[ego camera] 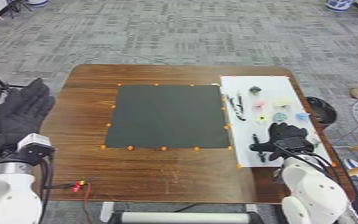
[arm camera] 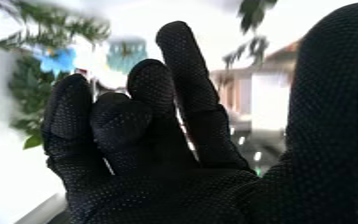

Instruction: Arrange flowers

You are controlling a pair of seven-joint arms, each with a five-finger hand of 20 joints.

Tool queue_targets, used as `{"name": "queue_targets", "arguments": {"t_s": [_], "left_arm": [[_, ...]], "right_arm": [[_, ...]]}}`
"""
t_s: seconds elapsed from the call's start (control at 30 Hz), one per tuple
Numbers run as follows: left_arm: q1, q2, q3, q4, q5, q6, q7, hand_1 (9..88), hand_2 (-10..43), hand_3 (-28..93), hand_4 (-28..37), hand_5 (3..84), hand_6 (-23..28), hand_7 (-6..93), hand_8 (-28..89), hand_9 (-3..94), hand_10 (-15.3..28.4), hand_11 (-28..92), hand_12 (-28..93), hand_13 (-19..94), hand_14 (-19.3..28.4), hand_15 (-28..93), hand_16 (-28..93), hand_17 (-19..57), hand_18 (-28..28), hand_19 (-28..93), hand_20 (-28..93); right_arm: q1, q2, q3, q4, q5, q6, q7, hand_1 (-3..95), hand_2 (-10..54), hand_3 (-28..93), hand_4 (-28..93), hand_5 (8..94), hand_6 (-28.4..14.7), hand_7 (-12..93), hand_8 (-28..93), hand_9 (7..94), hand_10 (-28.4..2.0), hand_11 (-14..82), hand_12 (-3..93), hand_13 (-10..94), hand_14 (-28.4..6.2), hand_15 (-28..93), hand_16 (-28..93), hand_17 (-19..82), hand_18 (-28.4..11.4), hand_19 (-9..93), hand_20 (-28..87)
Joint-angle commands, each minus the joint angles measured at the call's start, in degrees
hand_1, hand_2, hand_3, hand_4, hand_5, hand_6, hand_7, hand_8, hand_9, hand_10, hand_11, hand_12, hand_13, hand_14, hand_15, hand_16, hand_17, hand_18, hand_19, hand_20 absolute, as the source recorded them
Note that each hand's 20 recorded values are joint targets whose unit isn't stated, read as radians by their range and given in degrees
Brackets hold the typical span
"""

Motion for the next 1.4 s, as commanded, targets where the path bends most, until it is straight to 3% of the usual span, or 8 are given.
{"name": "queue_targets", "arguments": {"t_s": [0.03,0.27,0.47,0.7,0.8,1.07,1.23,1.4], "left_arm": [[-5.59,0.67,4.99,3.05,-0.24,0.34,-0.09,30.1,15.5,70,-28.3,46.6,9.1,12.2,-9,33.3,14.8,20,7,21,11.1,19,-7,-3.5,9.6,35,4],[-7.15,0.44,6.27,3.28,-0.19,0.35,0.05,29.9,15.7,70,-28.3,46.3,8.9,12.2,-9,33.1,14.6,20,7,21,11.0,19,-6,-3.5,9.5,35,4],[-6.95,0.22,6.2,2.99,-0.5,0.41,0.01,29.8,15.7,70,-28.3,46.3,8.9,12.4,-9,33.0,14.6,21,7,21,11.2,19,-6,-3.5,9.5,35,4],[-6.91,-0.11,6.31,2.94,-0.9,0.35,-0.2,29.8,15.8,70,-28.3,46.5,9.0,12.5,-9,33.1,14.6,21,7,22,12.0,20,-6,-3.6,9.7,35,4],[-6.78,-0.29,6.18,2.83,-0.86,0.38,-0.12,29.8,15.8,70,-28.3,46.6,9.0,12.5,-9,33.1,14.7,21,7,22,12.1,21,-6,-3.7,9.8,35,4],[-6.27,-0.65,5.58,2.62,-1.28,0.53,0.25,29.8,15.8,70,-28.3,46.7,9.0,12.6,-9,33.4,14.7,21,7,22,12.5,22,-6,-3.8,10.1,35,5],[-5.38,-0.65,4.84,2.27,-1.36,0.79,0.54,29.7,15.7,70,-28.3,46.7,9.0,12.7,-9,33.3,14.7,21,7,23,12.6,22,-6,-3.8,10.1,35,5],[-4.17,-0.76,3.79,1.86,-1.58,1.16,1.08,29.8,15.6,70,-28.3,46.8,9.1,12.6,-9,33.4,14.7,21,7,23,12.7,22,-6,-3.9,10.2,35,5]], "right_arm": [[0.75,0.52,-1.4,0.02,-2.15,-3.03,0.3,33.3,-9.5,59,-28,57.2,-6.0,43,-14,51.8,-20.8,60.9,53.2,49,-22.2,81,58,25,-27.6,78,46],[0.49,-0.18,-3.05,0.41,-1.18,-3.84,0.3,35.8,-9.5,61,-28,59.7,-5.2,43,-13,54.6,-19.8,60.6,51.8,52,-21.2,80,55,25,-27.6,77,46],[1.01,-0.2,-5.45,1.82,-2.03,-5.6,0.47,41.2,-9.5,49,-28,60.7,-4.8,47,-14,56.9,-19.1,61.1,52.5,54,-20.7,80,55,26,-27.7,78,46],[0.64,0.17,-6.56,3.12,-2.45,-6.24,-0.35,40.1,-9.5,65,-28,62.4,-4.3,51,-15,59.7,-18.2,61.9,53.0,57,-19.7,80,55,28,-27.7,80,46],[0.84,-0.32,-6.77,2.95,-0.63,-7.71,1.13,49.3,-9.5,59,-28,62.8,-2.8,49,11,61.5,-17.6,61.8,52.2,59,-19.0,79,55,29,-27.6,80,45],[1.41,-1.16,-7.11,3.21,1.36,-9.08,3.11,58.9,-9.5,59,-25,68.4,0.0,52,17,69.4,-14.4,55.4,57.1,64,-16.2,77,51,35,-25.8,82,44],[0.4,-1.71,-6.21,1.68,0.79,-2.61,4.01,60.7,-9.5,59,-26,70.7,-0.2,51,17,72.1,-11.2,49.4,59.0,71,-11.7,72,48,39,-25.1,82,42],[-0.19,-1.11,-4.62,-1.14,1.88,4.08,3.89,62.3,-9.5,61,-27,73.1,-1.6,47,18,83.7,-8.2,32.4,59.3,80,-5.6,60,45,44,-24.3,83,40]]}}
